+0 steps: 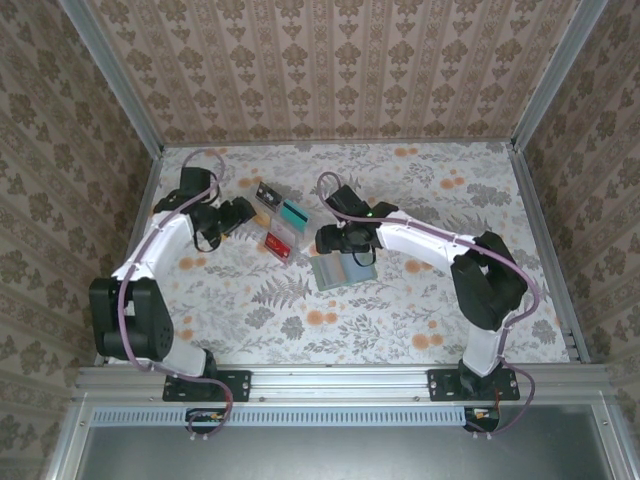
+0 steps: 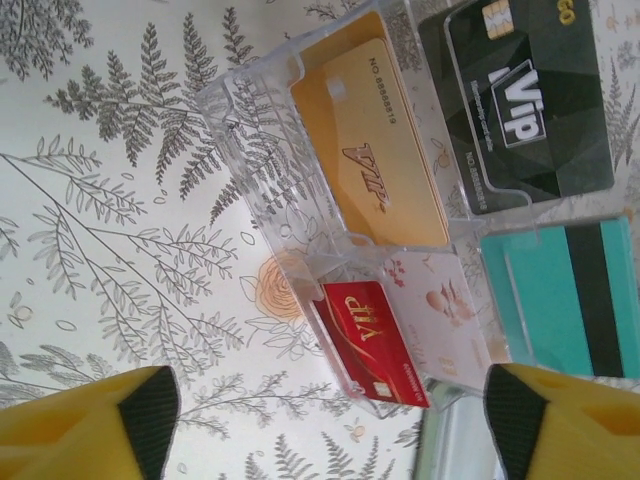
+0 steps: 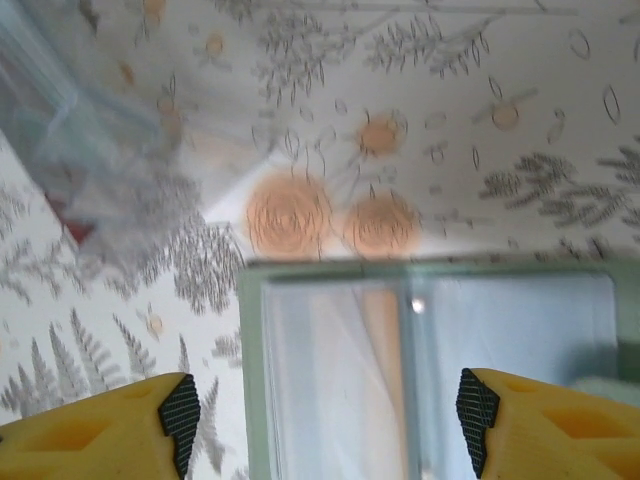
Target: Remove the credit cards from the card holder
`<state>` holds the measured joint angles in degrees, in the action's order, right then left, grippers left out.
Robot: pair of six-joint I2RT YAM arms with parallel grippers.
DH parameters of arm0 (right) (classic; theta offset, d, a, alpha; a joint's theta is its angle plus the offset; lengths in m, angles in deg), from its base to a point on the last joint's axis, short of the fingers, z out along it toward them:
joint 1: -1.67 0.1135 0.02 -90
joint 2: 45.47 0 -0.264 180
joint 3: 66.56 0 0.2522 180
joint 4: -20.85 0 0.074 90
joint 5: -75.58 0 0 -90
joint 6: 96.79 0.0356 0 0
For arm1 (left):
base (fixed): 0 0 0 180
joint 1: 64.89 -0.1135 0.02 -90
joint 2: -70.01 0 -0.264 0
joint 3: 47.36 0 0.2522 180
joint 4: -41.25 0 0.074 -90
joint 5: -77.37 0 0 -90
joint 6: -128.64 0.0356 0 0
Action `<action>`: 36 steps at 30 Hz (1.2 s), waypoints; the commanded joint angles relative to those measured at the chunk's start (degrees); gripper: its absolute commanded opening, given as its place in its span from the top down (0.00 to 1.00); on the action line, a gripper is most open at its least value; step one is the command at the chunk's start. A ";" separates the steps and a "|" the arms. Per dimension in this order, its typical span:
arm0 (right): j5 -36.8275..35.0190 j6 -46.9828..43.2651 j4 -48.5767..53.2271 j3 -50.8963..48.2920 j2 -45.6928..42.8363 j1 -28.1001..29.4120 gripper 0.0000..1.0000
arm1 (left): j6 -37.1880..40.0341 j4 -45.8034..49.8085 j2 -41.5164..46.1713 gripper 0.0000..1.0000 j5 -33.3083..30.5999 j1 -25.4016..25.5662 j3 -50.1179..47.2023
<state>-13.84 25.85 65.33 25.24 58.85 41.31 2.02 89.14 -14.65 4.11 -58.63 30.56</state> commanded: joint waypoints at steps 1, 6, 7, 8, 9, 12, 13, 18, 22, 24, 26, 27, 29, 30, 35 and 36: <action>-1.63 -4.22 9.87 -0.12 -1.01 2.36 0.25 | 1.88 -1.96 3.10 0.05 -0.21 -0.62 -1.38; -1.61 -4.24 14.65 2.79 3.04 3.91 0.29 | 3.26 -1.53 4.63 0.00 -0.91 -0.81 -1.39; -1.58 -4.18 15.18 3.52 4.08 4.00 0.30 | 3.32 -1.97 4.85 0.00 -0.83 -0.83 -1.49; -1.79 -4.01 15.49 4.05 4.92 4.09 0.31 | 3.38 -2.49 5.07 0.00 -0.57 -0.86 -1.60; -1.86 -4.00 15.56 4.40 5.69 4.07 0.32 | 3.20 -3.10 5.12 0.00 -0.35 -0.88 -1.68; -2.41 -4.29 15.77 5.34 7.71 3.96 0.33 | 2.88 -5.55 5.04 0.00 1.52 -0.84 -2.27; -2.35 -4.51 15.62 5.59 8.33 3.92 0.33 | 2.83 -6.11 5.08 0.00 2.05 -0.81 -2.45; -2.77 -4.56 15.04 6.28 11.02 3.28 0.37 | 3.62 -5.55 4.04 0.00 3.97 -0.82 -2.45; -2.15 -3.55 15.30 5.98 12.82 2.04 0.42 | 3.66 -6.22 4.05 0.00 6.38 -0.71 -4.14; -0.46 -1.82 14.60 4.03 13.06 0.98 0.46 | 4.33 -6.23 4.16 0.00 7.48 -0.51 -4.84; 1.46 -0.53 11.89 1.06 12.33 0.08 0.49 | 4.80 -5.50 4.07 0.00 8.23 -0.29 -5.20; 2.51 -0.03 10.70 0.12 12.15 -0.36 0.50 | 4.89 -5.60 4.21 0.00 8.90 0.00 -5.64; 3.90 0.30 9.53 -1.07 11.97 -0.95 0.53 | 4.94 -5.74 4.25 0.00 9.62 1.03 -6.15; 4.63 0.66 8.92 -1.71 11.82 -1.34 0.54 | 4.92 -5.65 4.24 0.00 9.77 1.80 -6.29; 6.37 2.33 4.66 -5.53 10.63 -2.62 0.60 | 2.84 -7.39 3.64 0.02 10.23 6.88 -7.62; 6.81 2.81 3.35 -6.55 10.03 -2.89 0.62 | 1.71 -8.31 3.31 0.05 10.32 8.07 -8.07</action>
<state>-7.41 26.51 70.58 22.90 67.26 39.12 5.06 82.48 -10.65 12.67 -52.73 23.74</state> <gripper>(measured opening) 0.391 0.968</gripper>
